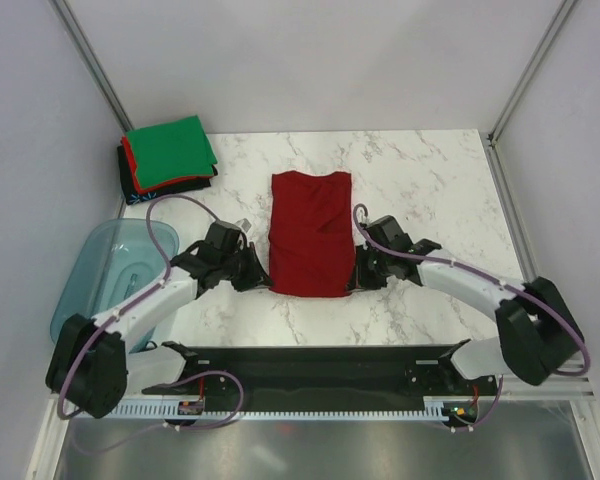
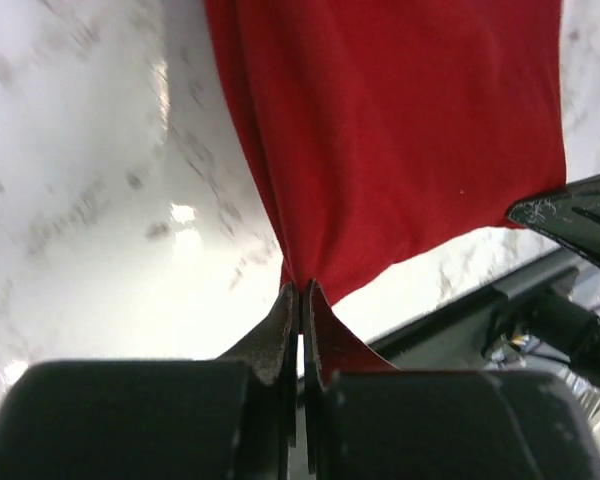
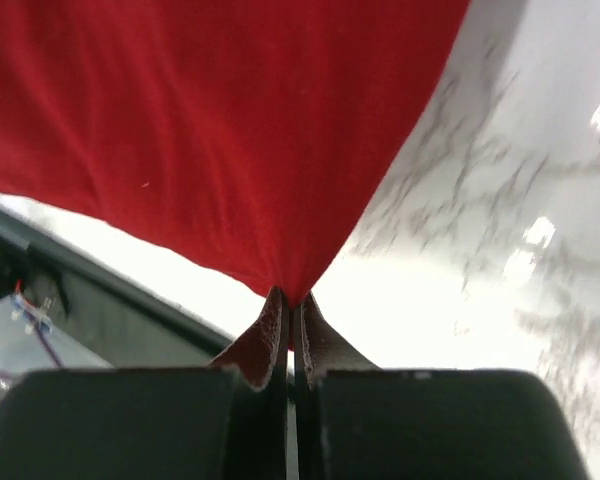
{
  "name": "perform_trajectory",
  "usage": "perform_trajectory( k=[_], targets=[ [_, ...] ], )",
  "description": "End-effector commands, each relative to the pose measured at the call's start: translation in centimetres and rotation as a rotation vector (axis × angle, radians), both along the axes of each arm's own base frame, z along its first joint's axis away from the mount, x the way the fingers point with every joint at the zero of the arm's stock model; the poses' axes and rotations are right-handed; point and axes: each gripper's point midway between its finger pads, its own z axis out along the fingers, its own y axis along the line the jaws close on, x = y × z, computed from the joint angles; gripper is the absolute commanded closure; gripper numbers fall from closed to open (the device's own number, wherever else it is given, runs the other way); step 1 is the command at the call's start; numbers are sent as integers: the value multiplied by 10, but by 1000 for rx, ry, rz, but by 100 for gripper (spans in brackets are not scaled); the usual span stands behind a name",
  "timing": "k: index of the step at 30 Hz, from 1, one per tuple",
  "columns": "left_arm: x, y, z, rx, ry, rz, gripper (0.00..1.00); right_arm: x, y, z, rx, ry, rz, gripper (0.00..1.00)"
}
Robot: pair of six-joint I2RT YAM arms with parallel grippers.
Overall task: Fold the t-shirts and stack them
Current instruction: Fold the tshirt
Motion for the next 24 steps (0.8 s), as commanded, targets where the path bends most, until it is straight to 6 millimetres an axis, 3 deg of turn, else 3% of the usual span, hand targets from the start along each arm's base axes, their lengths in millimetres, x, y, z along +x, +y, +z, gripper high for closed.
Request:
perform_trajectory(
  k=[1, 5, 8, 12, 16, 18, 24],
  targets=[
    [-39, -2, 21, -10, 41, -13, 98, -32, -10, 26, -32, 2, 5, 100],
    [-70, 5, 54, -40, 39, -13, 98, -59, -16, 55, -15, -5, -12, 100],
    [-77, 7, 90, -97, -22, 5, 98, -78, -19, 75, 11, -8, -23, 100],
    [-86, 12, 113, -102, -21, 8, 98, -85, -28, 107, 13, -38, -41, 100],
    [-76, 14, 126, -70, -61, 6, 98, -71, -38, 128, -53, -110, -62, 100],
    [-60, 13, 134, -31, -84, 15, 98, -55, -37, 136, -104, -153, -60, 100],
    [-37, 11, 143, 14, -106, 40, 98, -32, -31, 140, -166, -190, -48, 100]
  ],
)
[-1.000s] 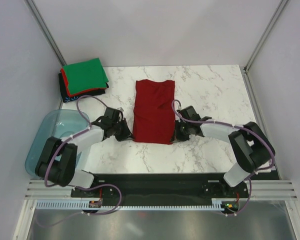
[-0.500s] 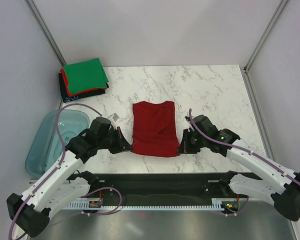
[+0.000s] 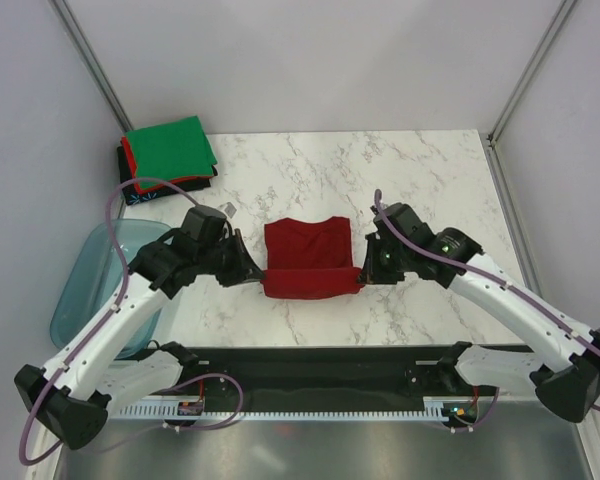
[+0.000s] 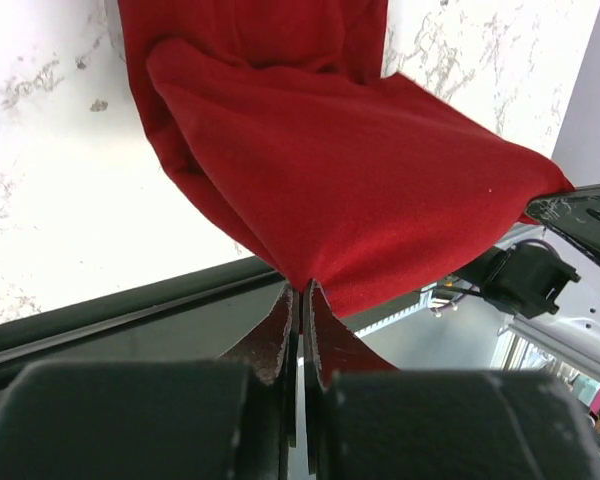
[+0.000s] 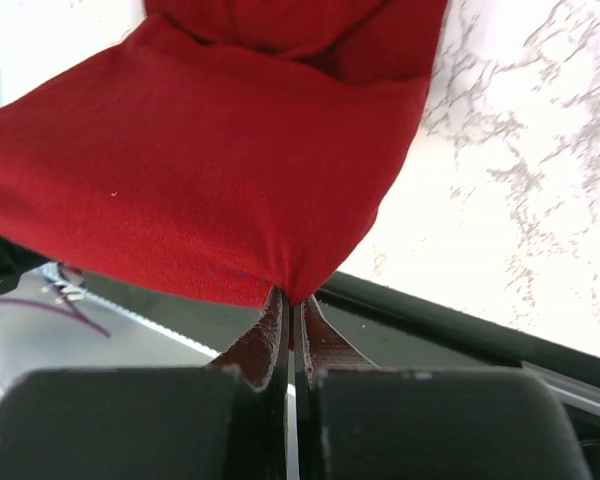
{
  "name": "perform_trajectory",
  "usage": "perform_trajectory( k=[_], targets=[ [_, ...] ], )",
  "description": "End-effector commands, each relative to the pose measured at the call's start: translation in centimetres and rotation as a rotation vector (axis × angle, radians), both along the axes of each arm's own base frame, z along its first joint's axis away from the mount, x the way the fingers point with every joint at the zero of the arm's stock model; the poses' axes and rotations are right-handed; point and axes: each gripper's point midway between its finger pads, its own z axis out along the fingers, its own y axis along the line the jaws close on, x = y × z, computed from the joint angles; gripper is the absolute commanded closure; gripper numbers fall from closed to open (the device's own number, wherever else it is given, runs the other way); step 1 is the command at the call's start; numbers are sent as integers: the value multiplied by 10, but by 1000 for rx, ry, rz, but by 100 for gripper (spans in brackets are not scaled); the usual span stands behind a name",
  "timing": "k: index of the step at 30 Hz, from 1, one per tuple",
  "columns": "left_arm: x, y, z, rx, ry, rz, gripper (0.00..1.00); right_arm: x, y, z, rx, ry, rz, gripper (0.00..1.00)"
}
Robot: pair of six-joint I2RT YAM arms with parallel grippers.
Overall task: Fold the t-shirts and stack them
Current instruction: Fold the tshirt
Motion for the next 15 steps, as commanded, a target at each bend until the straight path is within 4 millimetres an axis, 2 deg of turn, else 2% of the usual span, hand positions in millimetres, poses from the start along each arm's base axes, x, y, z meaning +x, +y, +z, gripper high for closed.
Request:
perform_trajectory(
  k=[1, 5, 6, 8, 10, 15],
  targets=[
    [18, 7, 14, 53, -63, 23, 98, 19, -12, 2, -113, -51, -15, 100],
    [36, 5, 17, 81, -67, 18, 98, 42, -10, 1, -149, -48, -12, 100],
    [42, 6, 12, 97, -53, 26, 98, 47, -10, 0, -151, -45, -16, 100],
    [50, 8, 12, 107, -53, 34, 98, 63, -13, 5, -150, -60, -26, 100],
    [62, 11, 8, 114, -45, 43, 98, 80, -16, 0, -172, -54, -34, 100],
    [100, 20, 13, 115, -54, 70, 98, 120, -8, -3, -178, -40, -19, 100]
  ],
)
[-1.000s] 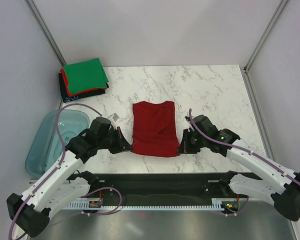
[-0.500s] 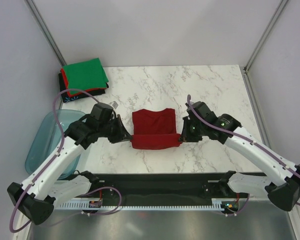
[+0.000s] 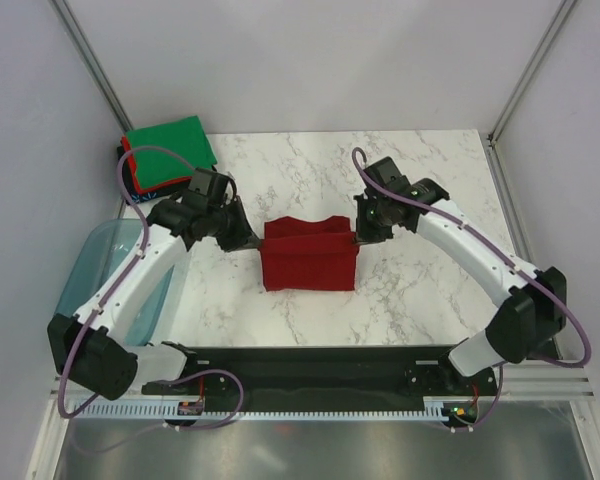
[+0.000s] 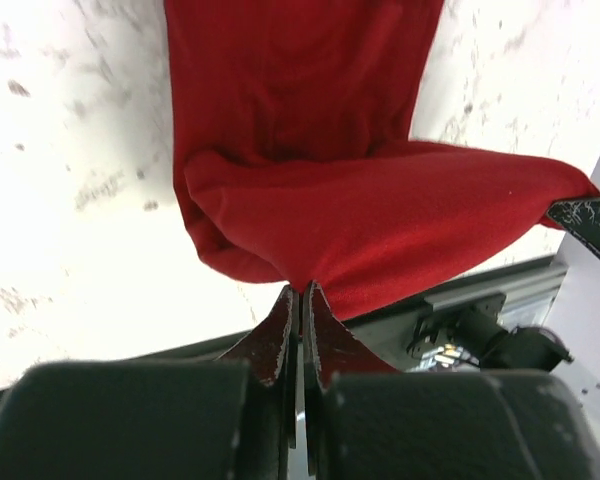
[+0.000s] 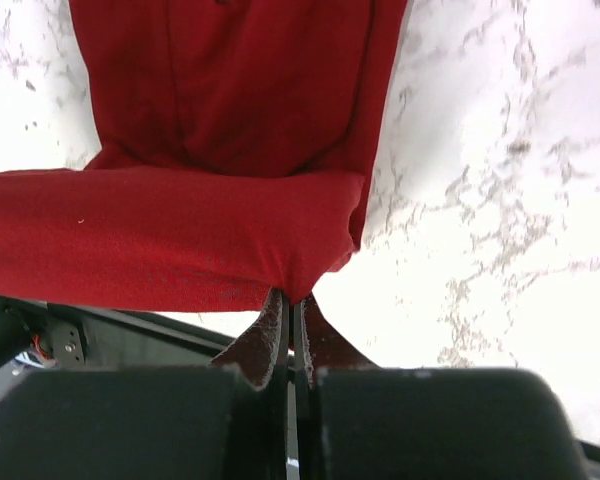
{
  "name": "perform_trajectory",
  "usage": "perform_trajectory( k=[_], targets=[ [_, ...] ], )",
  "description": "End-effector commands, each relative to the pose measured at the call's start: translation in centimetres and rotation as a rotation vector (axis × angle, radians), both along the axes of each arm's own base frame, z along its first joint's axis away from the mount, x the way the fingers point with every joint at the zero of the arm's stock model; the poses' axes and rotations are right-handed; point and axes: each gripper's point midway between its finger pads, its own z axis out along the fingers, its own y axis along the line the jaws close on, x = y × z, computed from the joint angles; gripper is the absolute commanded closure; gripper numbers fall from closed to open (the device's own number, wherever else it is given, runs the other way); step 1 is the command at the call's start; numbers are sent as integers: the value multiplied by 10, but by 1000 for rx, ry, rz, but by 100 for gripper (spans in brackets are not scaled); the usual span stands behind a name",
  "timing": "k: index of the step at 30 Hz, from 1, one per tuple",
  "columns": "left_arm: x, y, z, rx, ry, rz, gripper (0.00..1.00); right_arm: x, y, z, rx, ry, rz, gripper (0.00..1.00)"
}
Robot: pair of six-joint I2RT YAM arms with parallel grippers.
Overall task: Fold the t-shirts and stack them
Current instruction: Fold the tshirt
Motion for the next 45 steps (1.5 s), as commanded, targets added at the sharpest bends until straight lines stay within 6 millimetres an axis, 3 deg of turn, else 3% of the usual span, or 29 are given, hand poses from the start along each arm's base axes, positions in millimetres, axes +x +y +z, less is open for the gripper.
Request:
perform_trajectory(
  k=[1, 4, 11, 12, 14, 15, 16, 18, 23, 24, 25, 26, 27, 28, 29, 30, 31, 33, 34, 35, 36, 38, 39, 40, 41, 42, 43, 44, 45],
  targets=[
    [37, 12, 14, 33, -76, -1, 98, 31, -4, 6, -35, -42, 21, 100],
    [60, 15, 15, 36, -76, 11, 98, 56, 1, 6, -37, -45, 27, 100],
    [115, 14, -12, 22, 1, 8, 98, 117, 9, -10, -55, -36, 17, 100],
    [125, 15, -27, 32, 38, 13, 98, 124, 7, -14, -58, -32, 13, 100],
    [141, 15, -27, 19, 36, 16, 98, 137, 9, -25, -64, -19, 11, 100],
    [148, 16, -45, 20, 81, 19, 98, 144, 5, -29, -68, -13, -1, 100],
    [157, 14, -42, 9, 71, 17, 98, 149, 5, -33, -71, -10, 0, 100],
    [169, 12, -62, 7, 111, 10, 98, 164, 3, -45, -73, -1, -10, 100],
    [203, 15, -88, 17, 135, 27, 94, 208, 13, -66, -16, 7, -10, 98],
    [210, 18, -96, 15, 147, 34, 91, 215, 13, -67, -7, 2, -17, 94],
    [225, 17, -89, 0, 114, 36, 87, 221, 12, -69, -2, 3, -25, 87],
    [234, 16, -112, -15, 150, 14, 72, 232, 16, -69, 20, -7, -33, 76],
    [241, 14, -116, -21, 157, 0, 68, 241, 13, -69, 30, -18, -43, 60],
    [254, 13, -93, -17, 128, -3, 65, 247, 11, -67, 36, -28, -53, 35],
    [258, 18, -110, 27, 163, -4, 59, 255, 10, -60, 46, -46, -65, 26],
    [263, 21, -100, 46, 141, 1, 57, 259, 4, -54, 55, -59, -81, 18],
    [267, 24, -84, 60, 107, 9, 54, 259, -1, -52, 52, -61, -91, 16],
    [266, 34, -48, 105, 28, 48, 46, 257, -5, -25, 53, -123, -91, 14],
    [263, 41, -43, 136, 18, 71, 45, 244, -8, -13, 61, -129, -87, 15],
    [256, 43, -13, 140, -40, 81, 45, 243, -4, -3, 88, -167, -76, 15],
    [250, 44, -4, 151, -54, 85, 45, 234, 5, 6, 137, -171, -53, 15],
    [233, 36, 0, 163, -57, 75, 47, 210, 18, 22, 214, -211, -20, 15],
    [216, 30, 1, 158, -47, 60, 49, 193, 35, 25, 274, -193, 24, 16],
    [205, 19, 3, 132, -46, 39, 53, 171, 40, 17, 310, -143, 17, 16],
    [197, -8, 6, 108, -83, -9, 55, 164, 54, 20, 357, -150, 38, 16],
    [175, -18, -3, 108, -66, -39, 55, 153, 61, 15, 393, -122, 49, 16],
    [168, -29, -7, 114, -78, -49, 56, 141, 69, 5, 457, -84, 43, 16],
    [158, -57, -10, 101, -118, -102, 56, 133, 74, -1, 486, -67, 45, 16],
    [143, -64, -32, 107, -81, -121, 56, 129, 75, -9, 506, -50, 38, 17]
  ],
)
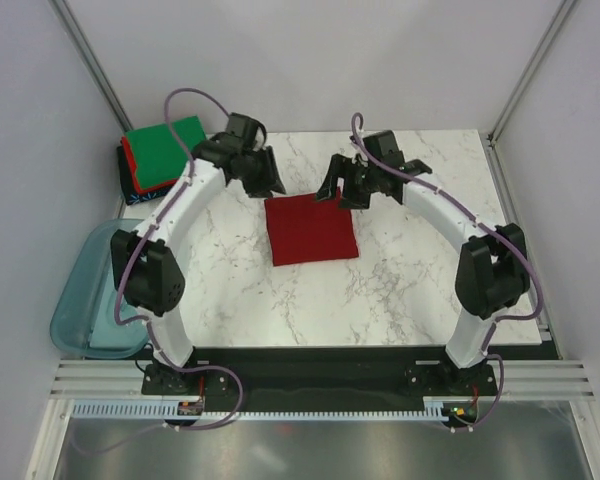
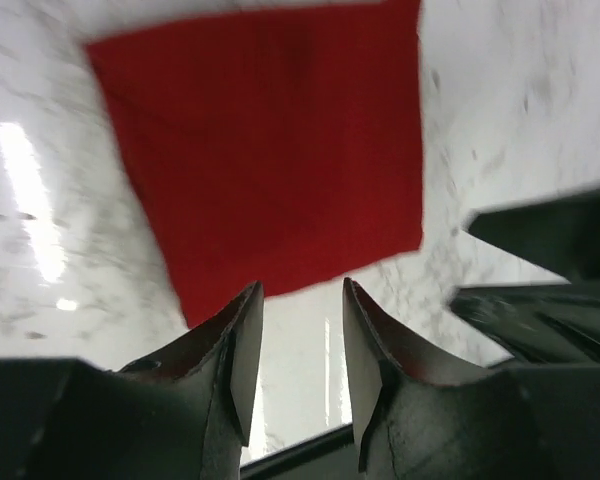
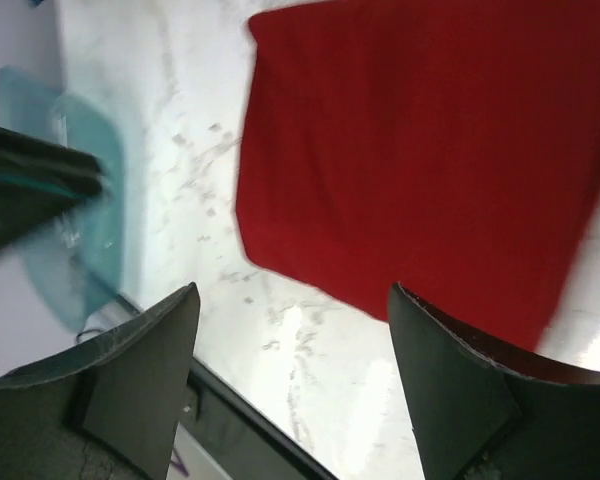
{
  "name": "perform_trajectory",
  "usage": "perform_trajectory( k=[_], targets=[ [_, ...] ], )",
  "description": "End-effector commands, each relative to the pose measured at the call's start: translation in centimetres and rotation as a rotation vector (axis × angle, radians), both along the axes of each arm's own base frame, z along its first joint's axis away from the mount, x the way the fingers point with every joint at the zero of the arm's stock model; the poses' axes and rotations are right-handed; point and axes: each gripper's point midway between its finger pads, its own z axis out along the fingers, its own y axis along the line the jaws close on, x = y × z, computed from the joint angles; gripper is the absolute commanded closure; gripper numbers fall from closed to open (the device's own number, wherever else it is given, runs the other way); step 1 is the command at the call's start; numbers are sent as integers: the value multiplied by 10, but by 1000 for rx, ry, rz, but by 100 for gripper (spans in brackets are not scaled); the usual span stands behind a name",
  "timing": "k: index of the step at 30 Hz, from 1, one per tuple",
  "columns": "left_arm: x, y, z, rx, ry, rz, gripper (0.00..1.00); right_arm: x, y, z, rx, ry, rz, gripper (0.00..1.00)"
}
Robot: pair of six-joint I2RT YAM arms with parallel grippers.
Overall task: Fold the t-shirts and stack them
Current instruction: Fold the tshirt
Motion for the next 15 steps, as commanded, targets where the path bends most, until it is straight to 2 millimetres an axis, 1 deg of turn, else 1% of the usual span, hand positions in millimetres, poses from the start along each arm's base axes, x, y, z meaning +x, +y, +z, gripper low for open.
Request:
perform_trajectory(
  k=[1, 2, 3, 4, 5, 6, 7, 8, 9, 10, 12, 13, 14, 15],
  targets=[
    [-37, -62, -33, -53, 4, -109, 56, -18, 31, -23, 211, 58, 27, 17],
    [-45, -72, -42, -70, 15, -124, 57, -21, 32, -32, 225, 66, 30, 17],
    [-49, -75, -63, -80, 24, -126, 58, -25, 32, -44, 233, 85, 26, 18],
    [-51, -73, -78, -64, 34, -115, 59, -32, 30, -70, 227, 123, 22, 19],
    [-51, -70, -92, -46, 39, -103, 59, -37, 29, -84, 221, 140, 27, 19],
    [-56, -62, -116, -20, 72, -87, 59, -40, 25, -99, 202, 156, 22, 20],
    [-61, -60, -139, -11, 127, -91, 62, -49, 17, -127, 165, 205, 7, 20],
    [-64, -57, -151, -10, 155, -90, 63, -52, 9, -143, 129, 215, 4, 21],
    [-71, -53, -167, 3, 188, -92, 64, -57, 3, -155, 109, 237, -4, 22],
    [-73, -47, -176, 34, 191, -89, 65, -70, -6, -172, 86, 273, -14, 22],
    [-86, -34, -196, 86, 228, -82, 65, -79, -19, -185, 42, 278, -31, 22],
    [-88, -27, -202, 119, 226, -77, 65, -92, -25, -192, 21, 297, -34, 22],
    [-91, -23, -204, 131, 225, -77, 65, -97, -29, -194, 9, 299, -36, 22],
    [-102, -16, -208, 145, 238, -78, 65, -101, -34, -197, -12, 297, -39, 22]
  ],
)
